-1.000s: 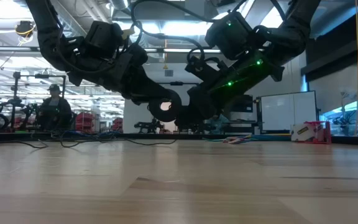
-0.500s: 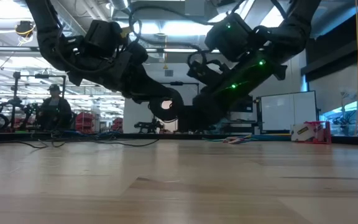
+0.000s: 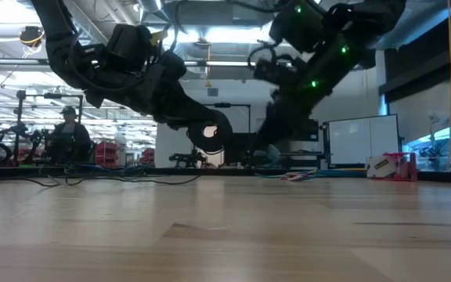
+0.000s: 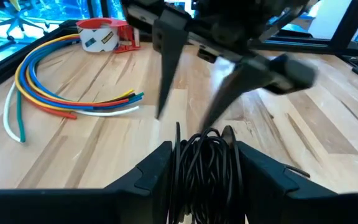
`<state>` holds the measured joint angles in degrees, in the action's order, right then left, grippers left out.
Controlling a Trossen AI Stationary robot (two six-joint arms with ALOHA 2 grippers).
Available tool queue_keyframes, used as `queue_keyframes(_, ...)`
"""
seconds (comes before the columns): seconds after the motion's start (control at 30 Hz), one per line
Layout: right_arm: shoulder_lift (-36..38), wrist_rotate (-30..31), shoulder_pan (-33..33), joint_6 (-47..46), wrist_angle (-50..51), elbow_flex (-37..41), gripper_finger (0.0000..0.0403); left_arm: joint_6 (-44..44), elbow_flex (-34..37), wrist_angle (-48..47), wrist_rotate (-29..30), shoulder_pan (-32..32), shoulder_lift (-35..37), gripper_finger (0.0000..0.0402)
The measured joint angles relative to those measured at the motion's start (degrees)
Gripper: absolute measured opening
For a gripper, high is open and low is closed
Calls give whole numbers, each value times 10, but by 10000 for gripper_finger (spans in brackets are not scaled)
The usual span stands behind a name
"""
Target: Coiling cords
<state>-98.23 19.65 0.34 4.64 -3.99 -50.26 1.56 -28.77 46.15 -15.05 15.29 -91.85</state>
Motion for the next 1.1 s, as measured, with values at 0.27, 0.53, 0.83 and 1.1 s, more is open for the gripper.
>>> queue_keyframes(0.27, -43, -11, -1, -44, -158, 26, 198, -5, 0, 0, 0, -1, 0, 137)
queue_keyframes(0.53, -112, -5, -18, -25, -225, 26, 198, -7, 0, -1, 0, -3, 0, 137)
queue_keyframes(0.83, -114, -16, -24, -17, -238, 25, 198, -13, 0, 11, 0, -5, -31, 137)
queue_keyframes(1.1, -53, 34, -23, 4, -95, 26, 198, -30, 1, 54, -25, -16, -51, 137)
